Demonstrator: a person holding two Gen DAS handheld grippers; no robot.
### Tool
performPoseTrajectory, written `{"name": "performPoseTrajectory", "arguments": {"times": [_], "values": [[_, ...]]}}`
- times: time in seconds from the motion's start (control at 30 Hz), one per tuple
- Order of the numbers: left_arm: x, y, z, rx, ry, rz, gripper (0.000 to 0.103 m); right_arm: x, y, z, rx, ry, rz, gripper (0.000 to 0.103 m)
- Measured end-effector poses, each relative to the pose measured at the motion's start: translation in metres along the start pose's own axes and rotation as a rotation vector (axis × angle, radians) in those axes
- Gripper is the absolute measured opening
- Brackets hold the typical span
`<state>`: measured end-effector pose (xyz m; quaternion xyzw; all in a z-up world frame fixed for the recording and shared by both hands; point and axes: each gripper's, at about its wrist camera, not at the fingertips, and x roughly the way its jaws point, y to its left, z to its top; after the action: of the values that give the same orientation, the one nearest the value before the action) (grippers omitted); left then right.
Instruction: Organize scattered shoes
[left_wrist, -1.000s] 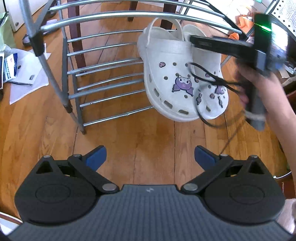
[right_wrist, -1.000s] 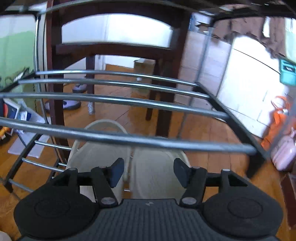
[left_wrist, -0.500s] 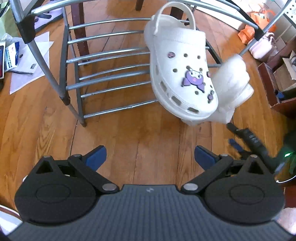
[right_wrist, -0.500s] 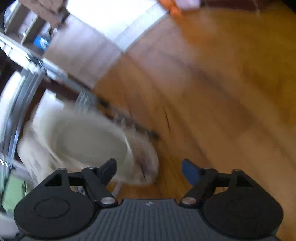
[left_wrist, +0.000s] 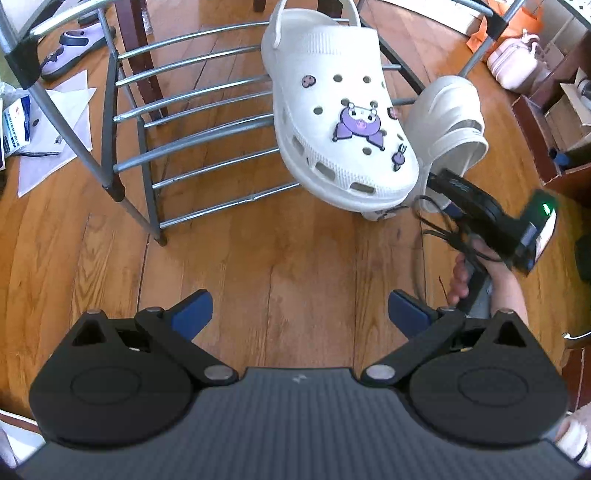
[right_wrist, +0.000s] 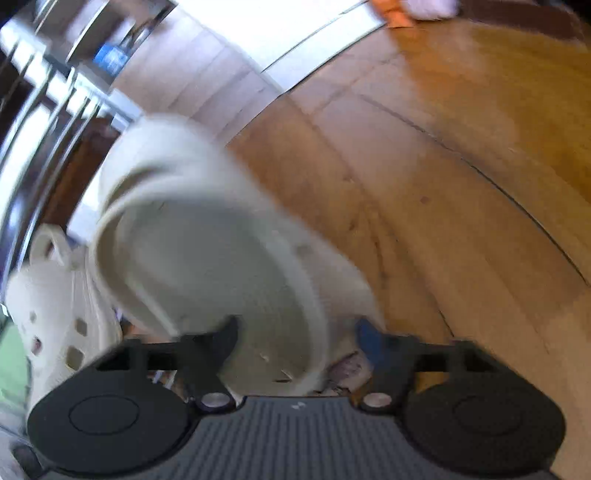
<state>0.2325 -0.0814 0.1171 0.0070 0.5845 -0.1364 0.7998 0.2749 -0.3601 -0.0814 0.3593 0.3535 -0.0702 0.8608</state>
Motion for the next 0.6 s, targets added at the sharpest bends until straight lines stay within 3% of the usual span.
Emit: {"name": "performPoseTrajectory", "arguments": {"times": [0.03,0.1,0.2,0.37,0.47,0.6], "values": [[0.001,-0.001,-0.001,0.007,0.003,0.003,0.103,0.004,0.004,0.000,-0.026,0.012,-0.039,0.012],[0.001,-0.002,-0.002,0.015,0.004,0.002,0.103,0.004,0.001,-0.003,0.021,0.011,0.019,0.011],[0.001,-0.005,-0.003,0.032,-0.010,0.013,0.103,-0.015,0.016,-0.008,-0.062,-0.044,0.050,0.010],[0.011,-0.012,-0.001,0.065,-0.018,0.041,0.103,-0.040,0.045,0.012,-0.119,-0.002,0.064,0.014],[0.021,-0.014,0.000,0.063,-0.003,0.034,0.103,-0.046,0.046,0.028,-0.026,0.040,0.086,0.015],[0.037,-0.016,0.004,0.055,0.003,0.041,0.103,-0.062,0.031,0.047,0.143,0.163,0.071,0.016]]}}
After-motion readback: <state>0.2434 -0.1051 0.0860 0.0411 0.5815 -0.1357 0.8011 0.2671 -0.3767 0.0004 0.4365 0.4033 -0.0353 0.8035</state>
